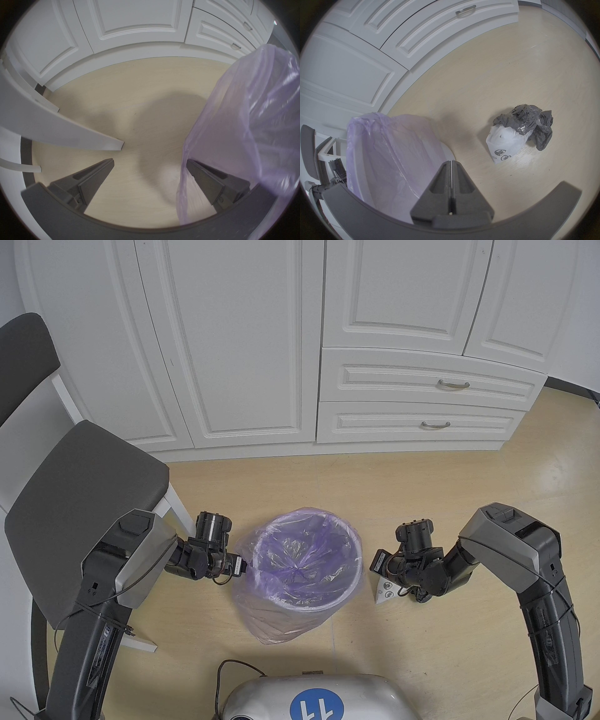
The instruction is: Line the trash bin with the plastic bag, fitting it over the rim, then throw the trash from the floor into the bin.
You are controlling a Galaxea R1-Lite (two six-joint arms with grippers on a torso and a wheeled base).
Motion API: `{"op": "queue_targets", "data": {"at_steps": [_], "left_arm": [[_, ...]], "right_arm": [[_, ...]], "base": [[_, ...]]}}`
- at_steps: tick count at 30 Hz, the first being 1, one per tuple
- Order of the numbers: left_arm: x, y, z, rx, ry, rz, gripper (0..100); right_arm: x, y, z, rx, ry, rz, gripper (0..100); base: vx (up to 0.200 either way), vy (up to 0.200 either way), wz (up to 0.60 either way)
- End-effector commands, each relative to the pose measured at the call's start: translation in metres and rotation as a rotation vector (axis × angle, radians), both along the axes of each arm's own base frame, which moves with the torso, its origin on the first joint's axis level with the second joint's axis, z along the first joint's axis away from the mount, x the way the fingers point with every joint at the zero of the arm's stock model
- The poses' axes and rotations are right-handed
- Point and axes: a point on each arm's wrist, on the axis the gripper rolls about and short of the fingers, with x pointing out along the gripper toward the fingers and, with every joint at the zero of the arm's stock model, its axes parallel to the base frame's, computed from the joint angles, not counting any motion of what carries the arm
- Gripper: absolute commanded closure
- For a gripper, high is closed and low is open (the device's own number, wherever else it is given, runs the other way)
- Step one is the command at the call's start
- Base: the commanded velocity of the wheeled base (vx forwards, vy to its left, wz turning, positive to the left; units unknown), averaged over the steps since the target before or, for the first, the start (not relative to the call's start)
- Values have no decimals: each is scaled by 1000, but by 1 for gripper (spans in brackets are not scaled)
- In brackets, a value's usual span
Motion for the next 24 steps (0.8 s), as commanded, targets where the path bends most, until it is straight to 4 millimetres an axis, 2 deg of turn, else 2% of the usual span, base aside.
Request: {"op": "queue_targets", "data": {"at_steps": [1, 2, 4, 6, 7, 9, 10, 13, 18, 20, 24], "left_arm": [[-17, 3, 31, 45, -24, 43, 0], [-21, 4, 35, 51, -26, 49, 0], [-46, 10, 60, 86, -40, 78, 0], [-60, 13, 76, 92, -59, 87, 0], [-77, 19, 92, 90, -70, 92, 0], [-79, 20, 93, 91, -70, 95, 0], [-110, 31, 120, 69, -104, 100, 0], [-132, 42, 139, 18, -164, 85, 0], [-147, 53, 146, -116, -243, -11, 0], [-154, 58, 136, -164, -253, -35, 0], [-149, 57, 123, -217, -250, -5, 0]], "right_arm": [[0, 0, 0, 0, 2, 2, 100], [0, 0, 0, 0, 2, 2, 100], [0, -2, 0, 1, 2, -4, 100], [0, -2, -1, 1, 4, -6, 100], [0, -2, 0, 0, 3, -7, 100], [-1, -2, -1, 1, 5, -8, 100], [-1, -2, -1, 0, 5, -9, 100], [-1, -2, -1, 1, 6, -10, 100], [0, -3, -1, -6, 3, -24, 100], [0, -3, 0, -10, 0, -33, 100], [0, -3, 0, -10, 0, -33, 100]], "base": [[0, 0, 0], [0, 0, 0], [0, 0, 0], [0, 0, 0], [0, 0, 0], [0, 0, 0], [0, 0, 0], [0, 0, 0], [0, 0, 0], [0, 0, 0], [0, 0, 0]]}}
